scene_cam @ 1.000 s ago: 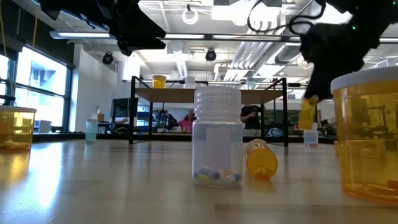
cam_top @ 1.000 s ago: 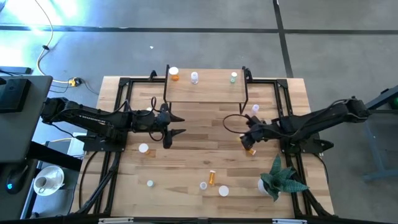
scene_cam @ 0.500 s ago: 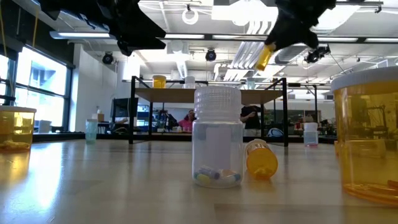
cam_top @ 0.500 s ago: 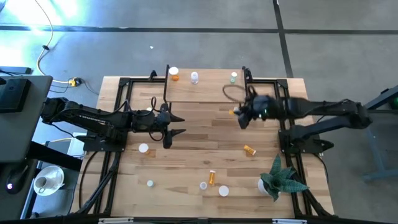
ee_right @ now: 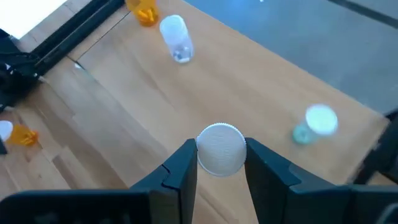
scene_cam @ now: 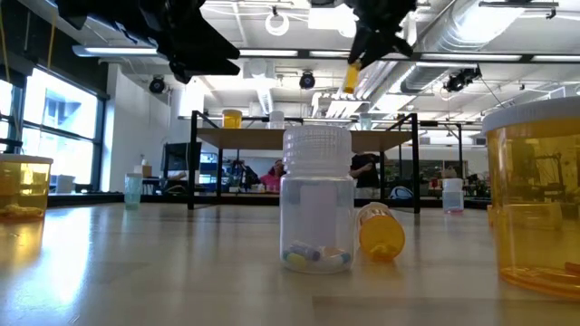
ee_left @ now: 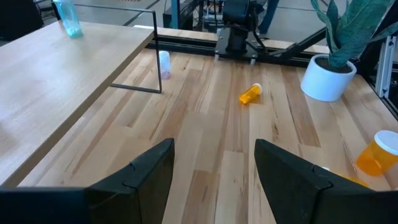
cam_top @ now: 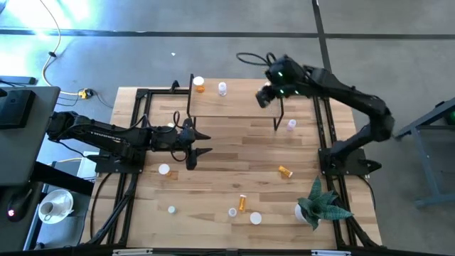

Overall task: Pick and place medicine bottles onto shelf by color
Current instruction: Put the top right orange pill bottle on the shelf

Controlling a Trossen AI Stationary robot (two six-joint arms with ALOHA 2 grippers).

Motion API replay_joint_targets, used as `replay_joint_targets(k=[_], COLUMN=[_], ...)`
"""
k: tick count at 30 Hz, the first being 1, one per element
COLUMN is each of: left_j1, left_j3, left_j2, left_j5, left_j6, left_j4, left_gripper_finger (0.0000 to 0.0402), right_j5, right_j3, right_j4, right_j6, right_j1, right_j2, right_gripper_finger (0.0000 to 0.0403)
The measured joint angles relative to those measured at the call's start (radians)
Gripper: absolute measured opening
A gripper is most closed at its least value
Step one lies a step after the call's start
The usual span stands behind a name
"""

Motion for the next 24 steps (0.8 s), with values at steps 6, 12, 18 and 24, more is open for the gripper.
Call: replay_joint_targets(k=[6,12,18,24], left_j1=[0.000,0.000,0.000,0.000], left_j3=[0.000,0.000,0.000,0.000], left_j2=[0.000,0.000,0.000,0.000], left_j5=[0.000,0.000,0.000,0.000], left_j6=[0.000,0.000,0.000,0.000], left_j4=[0.000,0.000,0.000,0.000], left_gripper_finger=[0.0213,0.0213,0.0213,0.0213], right_j5=[-0.071,-0.074,-0.094,-0.096], right_j3=[0.202,0.377,0.419,0.419], right_j4=[-0.073,-0.177,-0.198,-0.197], right_j6=[-0.024,-0.032,-0.058,-0.058], right_j1=[-0.056,-0.082,-0.088,-0.100], right_j2=[0.180,0.343,0.422,0.439], right_gripper_finger=[0.0105,0.0105,0.0105,0.0105])
